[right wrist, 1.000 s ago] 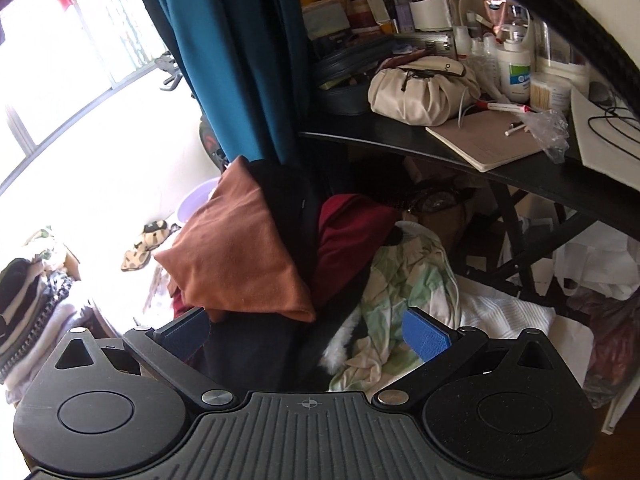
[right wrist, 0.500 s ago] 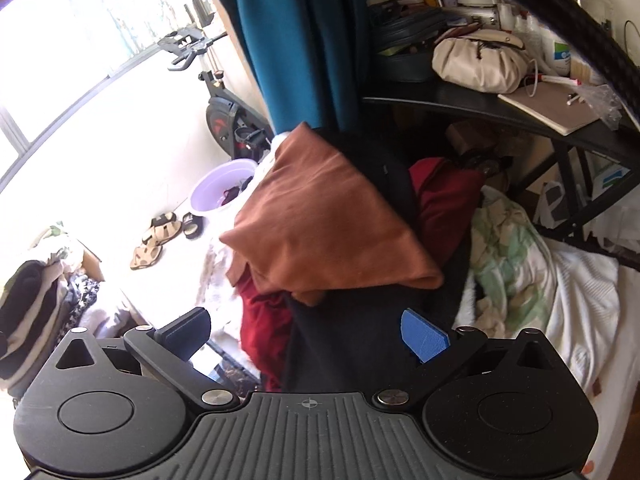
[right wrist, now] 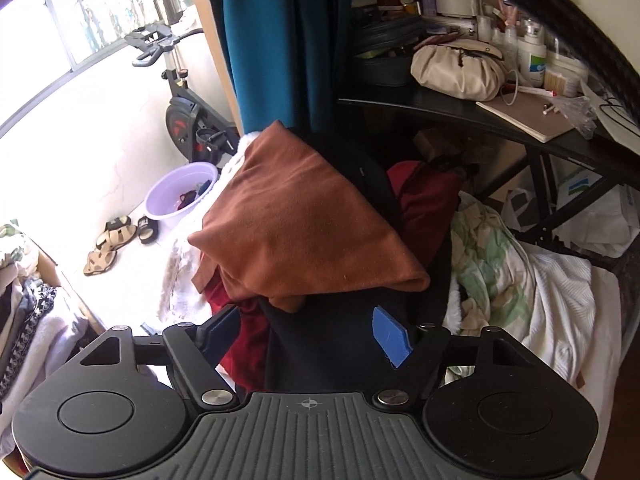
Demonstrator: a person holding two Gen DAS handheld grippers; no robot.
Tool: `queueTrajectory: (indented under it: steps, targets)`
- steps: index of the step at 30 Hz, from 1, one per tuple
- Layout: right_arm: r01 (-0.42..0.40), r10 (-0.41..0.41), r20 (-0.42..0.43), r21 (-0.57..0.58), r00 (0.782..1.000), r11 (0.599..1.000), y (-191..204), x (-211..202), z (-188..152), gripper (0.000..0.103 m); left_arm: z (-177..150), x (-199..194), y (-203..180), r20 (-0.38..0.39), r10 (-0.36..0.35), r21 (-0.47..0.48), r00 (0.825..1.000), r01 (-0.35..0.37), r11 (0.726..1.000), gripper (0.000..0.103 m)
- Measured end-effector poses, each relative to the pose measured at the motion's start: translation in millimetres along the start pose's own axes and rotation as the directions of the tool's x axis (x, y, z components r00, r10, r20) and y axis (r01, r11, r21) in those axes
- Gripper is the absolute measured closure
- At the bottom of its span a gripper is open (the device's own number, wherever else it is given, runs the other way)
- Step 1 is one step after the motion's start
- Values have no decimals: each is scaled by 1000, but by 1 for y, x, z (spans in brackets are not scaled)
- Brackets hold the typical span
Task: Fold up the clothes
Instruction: 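Move both open grippers toward the rust-brown sweater atop the pile, then close the right gripper on the rust-brown sweater edge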
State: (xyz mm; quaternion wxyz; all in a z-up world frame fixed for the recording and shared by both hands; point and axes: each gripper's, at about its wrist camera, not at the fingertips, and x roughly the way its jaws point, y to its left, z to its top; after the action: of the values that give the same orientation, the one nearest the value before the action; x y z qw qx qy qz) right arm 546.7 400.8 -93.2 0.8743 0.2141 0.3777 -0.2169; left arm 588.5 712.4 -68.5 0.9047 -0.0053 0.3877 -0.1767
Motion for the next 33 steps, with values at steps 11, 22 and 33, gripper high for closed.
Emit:
queueTrajectory:
  steps: [11, 22, 33]
  targets:
    - [-88, 94, 14, -255, 995, 963, 95, 150, 52, 30, 53, 44, 9, 10, 106, -138, 994, -104, 985, 0]
    - [-134, 87, -111, -551, 990, 824, 194, 298, 48, 20, 62, 98, -3, -124, 229, -147, 966, -246, 958, 0]
    - [-208, 202, -50, -263, 978, 942, 105, 250, 103, 96, 106, 130, -60, -65, 187, -5, 980, -188, 982, 0]
